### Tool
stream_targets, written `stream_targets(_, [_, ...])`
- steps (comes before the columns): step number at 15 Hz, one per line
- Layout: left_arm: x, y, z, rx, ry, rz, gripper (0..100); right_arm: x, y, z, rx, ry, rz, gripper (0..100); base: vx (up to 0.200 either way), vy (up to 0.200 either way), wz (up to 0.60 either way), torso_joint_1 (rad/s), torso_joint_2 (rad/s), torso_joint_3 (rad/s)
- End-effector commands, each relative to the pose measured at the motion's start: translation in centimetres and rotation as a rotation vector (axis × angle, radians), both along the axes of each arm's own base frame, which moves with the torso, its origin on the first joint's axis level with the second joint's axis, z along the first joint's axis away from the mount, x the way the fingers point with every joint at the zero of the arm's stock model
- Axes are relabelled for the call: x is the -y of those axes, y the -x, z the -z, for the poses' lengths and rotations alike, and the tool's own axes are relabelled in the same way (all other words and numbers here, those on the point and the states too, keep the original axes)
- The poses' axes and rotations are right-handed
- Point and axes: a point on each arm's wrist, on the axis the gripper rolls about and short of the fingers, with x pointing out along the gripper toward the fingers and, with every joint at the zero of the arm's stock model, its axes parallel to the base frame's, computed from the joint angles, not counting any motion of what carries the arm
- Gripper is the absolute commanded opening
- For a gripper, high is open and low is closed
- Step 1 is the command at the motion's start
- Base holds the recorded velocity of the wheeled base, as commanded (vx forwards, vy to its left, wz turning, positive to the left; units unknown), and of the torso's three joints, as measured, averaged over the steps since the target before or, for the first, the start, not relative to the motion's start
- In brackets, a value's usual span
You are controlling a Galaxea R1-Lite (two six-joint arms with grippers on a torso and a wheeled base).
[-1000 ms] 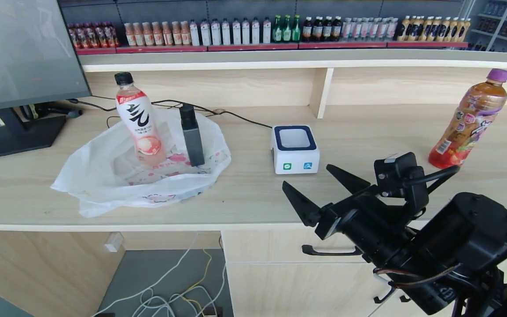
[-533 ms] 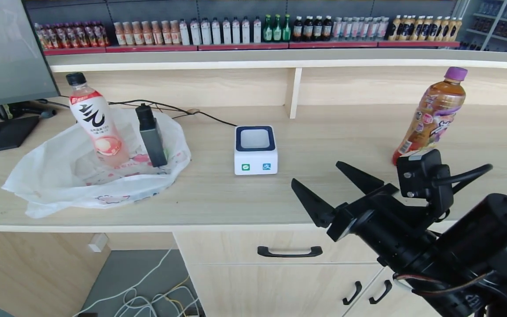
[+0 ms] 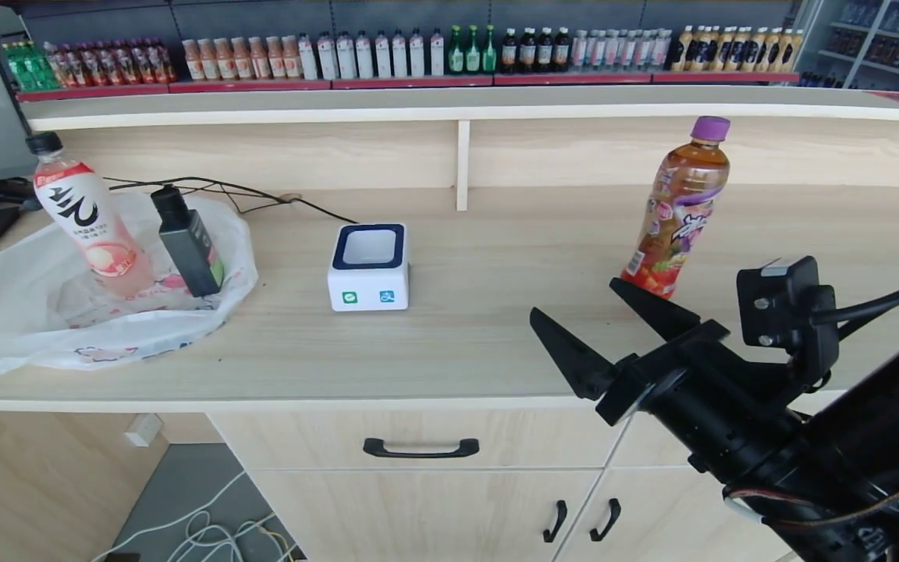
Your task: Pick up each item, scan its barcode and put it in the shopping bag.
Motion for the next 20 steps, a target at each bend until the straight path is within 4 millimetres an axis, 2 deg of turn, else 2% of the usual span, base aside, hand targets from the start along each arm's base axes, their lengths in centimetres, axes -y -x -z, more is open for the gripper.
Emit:
stream_targets(1, [0.0,0.0,0.0,0.0,0.0,0.001,100,0.1,-0.2,0.0,0.001,-0.001,0.01,100,0.0,-0.2,0.0,0.002,0.0,0.002])
stream_targets(6, [0.0,0.0,0.0,0.001,0.0,0.001,100,0.3,-0.8,0.1,0.0,0.001,0.031,100,0.0,-0.2,0.0,0.0,0.0,0.003])
stream_targets(8, [0.0,0.0,0.0,0.001,0.0,0.001,100,2.1,-2.9,0.1,-0.004,-0.014,0.116,100,0.0,0.0,0.0,0.0,0.0,0.0])
stream_targets(10, [0.0,0.0,0.0,0.001,0.0,0.001,100,2.2,-2.8,0.3,-0.008,-0.003,0.082,100,0.0,0.0,0.0,0.0,0.0,0.0])
stream_targets(14, [0.0,0.0,0.0,0.001,-0.002,0.001,100,5.4,-5.8,0.5,0.03,0.058,0.107,100,0.0,0.0,0.0,0.0,0.0,0.0])
stream_targets(17, [0.0,0.0,0.0,0.001,-0.002,0.001,100,5.5,-8.7,0.6,0.045,0.051,0.15,100,0.0,0.0,0.0,0.0,0.0,0.0])
stream_targets(20, [0.0,0.0,0.0,0.001,-0.003,0.001,100,5.2,-9.5,1.0,0.023,0.075,0.154,100,0.0,0.0,0.0,0.0,0.0,0.0])
